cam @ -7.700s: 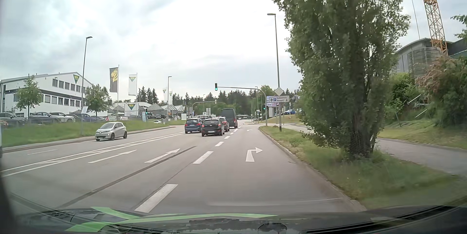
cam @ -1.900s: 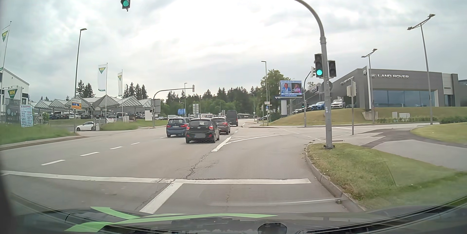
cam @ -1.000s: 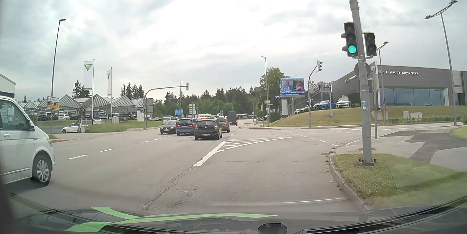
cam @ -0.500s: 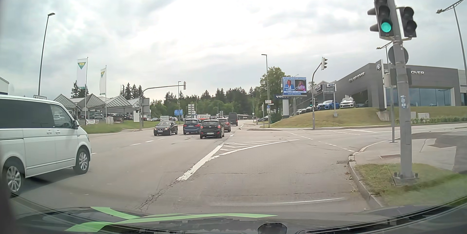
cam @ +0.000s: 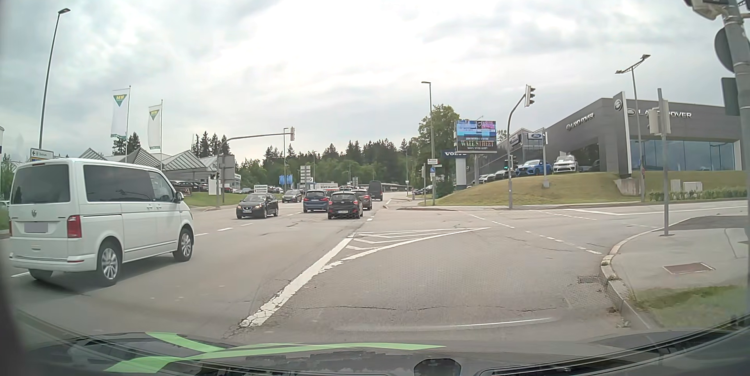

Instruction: Follow the waypoints while adhering to traffic rules and regulations

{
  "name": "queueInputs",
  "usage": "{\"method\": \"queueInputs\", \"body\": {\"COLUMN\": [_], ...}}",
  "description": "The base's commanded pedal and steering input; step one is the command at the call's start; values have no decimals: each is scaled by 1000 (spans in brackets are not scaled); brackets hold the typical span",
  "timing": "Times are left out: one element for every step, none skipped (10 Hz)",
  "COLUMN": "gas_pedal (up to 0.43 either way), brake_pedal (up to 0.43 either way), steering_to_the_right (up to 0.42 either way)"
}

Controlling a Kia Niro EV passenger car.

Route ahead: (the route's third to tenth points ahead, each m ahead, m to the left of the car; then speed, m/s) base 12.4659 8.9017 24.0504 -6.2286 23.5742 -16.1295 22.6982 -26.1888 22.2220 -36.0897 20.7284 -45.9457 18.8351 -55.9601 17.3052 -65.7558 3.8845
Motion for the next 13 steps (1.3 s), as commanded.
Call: {"method": "queueInputs", "body": {"gas_pedal": [47,47,47,47,47,47,47,47,47,47,47,59,59], "brake_pedal": [0,0,0,0,0,0,0,0,0,0,0,0,0], "steering_to_the_right": [-2,-3,0,6,15,26,43,61,74,95,116,136,148]}}
